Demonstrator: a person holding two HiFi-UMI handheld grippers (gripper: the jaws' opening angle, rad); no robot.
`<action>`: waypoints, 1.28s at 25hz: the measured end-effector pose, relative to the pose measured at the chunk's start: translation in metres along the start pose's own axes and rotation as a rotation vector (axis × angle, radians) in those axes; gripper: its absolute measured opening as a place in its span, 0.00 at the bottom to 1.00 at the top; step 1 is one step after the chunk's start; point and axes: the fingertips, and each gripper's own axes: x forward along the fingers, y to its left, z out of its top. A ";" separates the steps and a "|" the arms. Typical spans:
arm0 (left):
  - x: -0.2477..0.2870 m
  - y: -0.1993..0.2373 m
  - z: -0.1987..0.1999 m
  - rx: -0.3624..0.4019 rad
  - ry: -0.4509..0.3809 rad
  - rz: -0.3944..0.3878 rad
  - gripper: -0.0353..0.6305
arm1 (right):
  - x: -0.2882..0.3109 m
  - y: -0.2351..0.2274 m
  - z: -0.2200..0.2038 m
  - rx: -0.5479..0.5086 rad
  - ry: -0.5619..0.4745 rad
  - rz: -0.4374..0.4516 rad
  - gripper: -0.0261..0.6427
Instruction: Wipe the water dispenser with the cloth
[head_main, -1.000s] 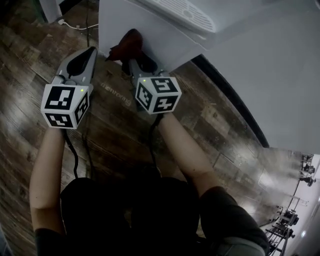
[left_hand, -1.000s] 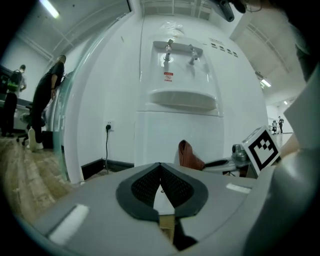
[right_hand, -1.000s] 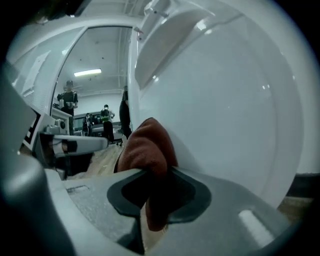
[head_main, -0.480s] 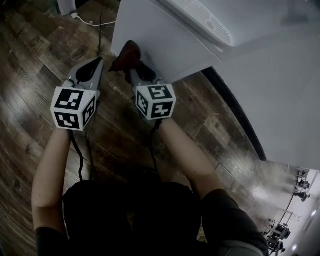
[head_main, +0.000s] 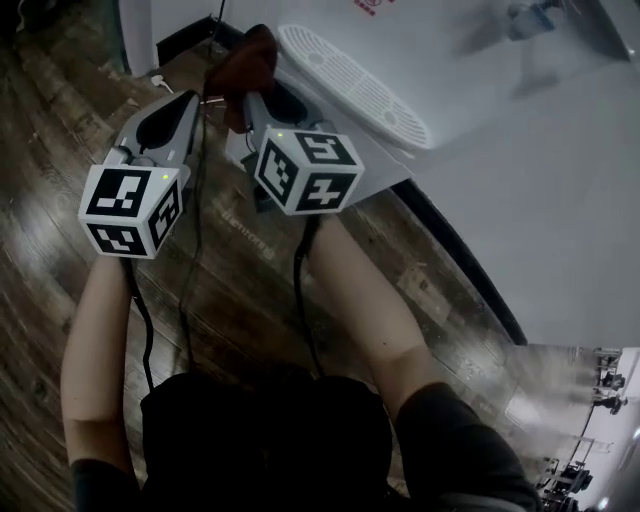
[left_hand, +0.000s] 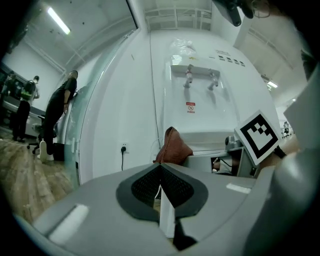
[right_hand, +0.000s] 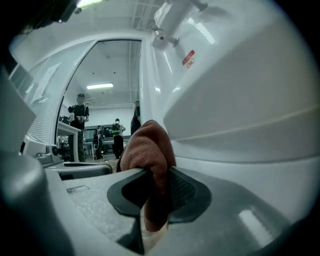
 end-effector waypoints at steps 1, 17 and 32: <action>0.000 -0.001 -0.003 0.002 0.006 -0.006 0.08 | 0.002 -0.001 -0.005 0.007 0.009 -0.005 0.14; -0.028 0.012 -0.177 -0.169 0.254 0.058 0.08 | 0.005 -0.027 -0.251 -0.053 0.524 -0.047 0.14; -0.041 0.015 -0.135 -0.184 0.278 0.070 0.08 | 0.029 -0.021 -0.186 0.101 0.417 -0.151 0.14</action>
